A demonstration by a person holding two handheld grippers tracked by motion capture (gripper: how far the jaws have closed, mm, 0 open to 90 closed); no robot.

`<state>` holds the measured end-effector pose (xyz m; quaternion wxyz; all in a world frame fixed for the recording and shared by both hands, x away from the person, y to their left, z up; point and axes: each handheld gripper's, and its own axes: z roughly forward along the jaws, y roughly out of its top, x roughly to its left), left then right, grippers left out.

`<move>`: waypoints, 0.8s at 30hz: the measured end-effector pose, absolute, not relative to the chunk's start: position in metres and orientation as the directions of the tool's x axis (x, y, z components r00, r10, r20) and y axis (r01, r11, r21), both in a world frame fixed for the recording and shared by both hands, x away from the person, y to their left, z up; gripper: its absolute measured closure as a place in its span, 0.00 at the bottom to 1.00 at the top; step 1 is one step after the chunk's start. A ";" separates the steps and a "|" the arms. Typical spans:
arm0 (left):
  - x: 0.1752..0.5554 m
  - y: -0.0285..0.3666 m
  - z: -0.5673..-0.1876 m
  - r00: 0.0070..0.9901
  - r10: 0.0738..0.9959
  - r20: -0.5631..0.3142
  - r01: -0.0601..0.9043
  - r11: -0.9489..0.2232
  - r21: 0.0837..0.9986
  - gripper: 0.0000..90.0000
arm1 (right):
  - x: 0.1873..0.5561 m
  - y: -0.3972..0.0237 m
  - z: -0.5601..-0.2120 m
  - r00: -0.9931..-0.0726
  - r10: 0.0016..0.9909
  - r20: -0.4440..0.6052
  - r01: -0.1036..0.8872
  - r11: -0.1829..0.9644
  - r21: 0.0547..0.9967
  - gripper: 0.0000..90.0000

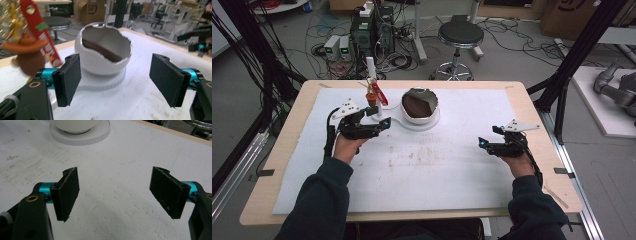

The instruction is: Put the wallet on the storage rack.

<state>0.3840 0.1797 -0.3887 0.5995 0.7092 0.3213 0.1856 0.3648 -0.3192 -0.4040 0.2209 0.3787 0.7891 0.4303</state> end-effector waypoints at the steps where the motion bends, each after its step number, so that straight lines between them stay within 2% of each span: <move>1: 0.381 0.182 -0.391 0.720 0.684 -0.115 0.232 -0.080 0.969 0.28 | 0.365 -0.320 -0.404 -0.612 0.790 -0.021 0.408 0.338 0.848 0.27; 15: 0.360 0.220 -0.409 0.638 0.753 -0.159 0.261 -0.018 0.965 0.27 | 0.357 -0.327 -0.400 -0.566 0.825 -0.009 0.417 0.295 0.860 0.26; 24: 0.360 0.224 -0.412 0.620 0.766 -0.173 0.271 -0.003 0.962 0.27 | 0.356 -0.327 -0.400 -0.562 0.827 -0.007 0.416 0.289 0.862 0.26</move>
